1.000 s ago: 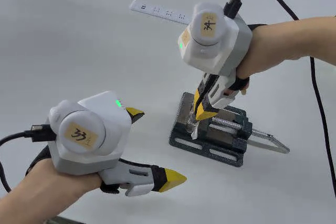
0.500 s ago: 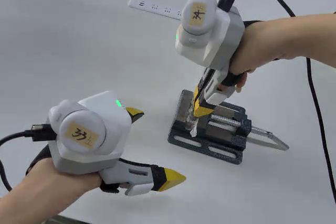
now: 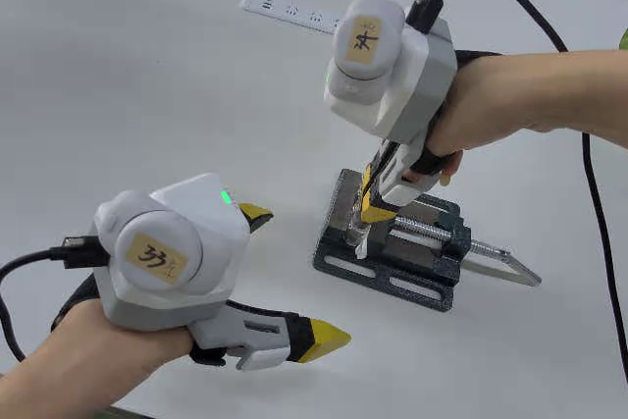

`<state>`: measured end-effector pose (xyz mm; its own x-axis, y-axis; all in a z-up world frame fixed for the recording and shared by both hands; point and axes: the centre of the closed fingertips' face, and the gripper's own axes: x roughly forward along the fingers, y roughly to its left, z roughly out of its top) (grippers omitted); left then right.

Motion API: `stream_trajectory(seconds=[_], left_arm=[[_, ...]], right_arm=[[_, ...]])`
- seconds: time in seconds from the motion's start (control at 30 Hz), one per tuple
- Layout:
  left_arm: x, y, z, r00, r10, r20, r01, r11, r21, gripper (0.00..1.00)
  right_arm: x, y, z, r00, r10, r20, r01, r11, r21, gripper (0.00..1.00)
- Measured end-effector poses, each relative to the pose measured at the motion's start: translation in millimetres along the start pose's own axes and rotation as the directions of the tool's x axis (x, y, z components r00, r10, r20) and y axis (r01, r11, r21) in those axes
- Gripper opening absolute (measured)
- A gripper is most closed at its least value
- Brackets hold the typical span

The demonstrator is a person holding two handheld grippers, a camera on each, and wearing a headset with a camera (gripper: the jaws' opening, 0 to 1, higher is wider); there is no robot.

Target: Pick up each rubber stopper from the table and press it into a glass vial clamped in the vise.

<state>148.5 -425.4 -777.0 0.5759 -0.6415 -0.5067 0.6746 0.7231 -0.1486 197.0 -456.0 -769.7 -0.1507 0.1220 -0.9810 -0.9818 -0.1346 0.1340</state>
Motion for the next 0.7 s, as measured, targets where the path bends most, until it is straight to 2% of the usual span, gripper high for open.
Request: stream_trajectory(seconds=[0.23,0.43,0.7], left_arm=[[2.0,-0.5,2.7,1.0,0.0,0.002,0.0,1.0,0.0,0.84],[2.7,-2.2,3.4,1.0,-0.001,0.003,0.001,1.0,0.0,0.84],[2.5,-3.1,5.0,1.0,0.001,0.007,-0.001,1.0,0.001,0.84]], right_arm=[[0.0,0.4,-1.2,0.9998,0.006,0.021,-0.006,1.0,-0.005,0.0],[0.9,-0.7,-0.9,0.9987,-0.028,0.044,0.028,0.999,-0.017,0.0],[1.7,1.9,0.2,0.9976,-0.068,0.013,0.068,0.995,-0.07,0.0]])
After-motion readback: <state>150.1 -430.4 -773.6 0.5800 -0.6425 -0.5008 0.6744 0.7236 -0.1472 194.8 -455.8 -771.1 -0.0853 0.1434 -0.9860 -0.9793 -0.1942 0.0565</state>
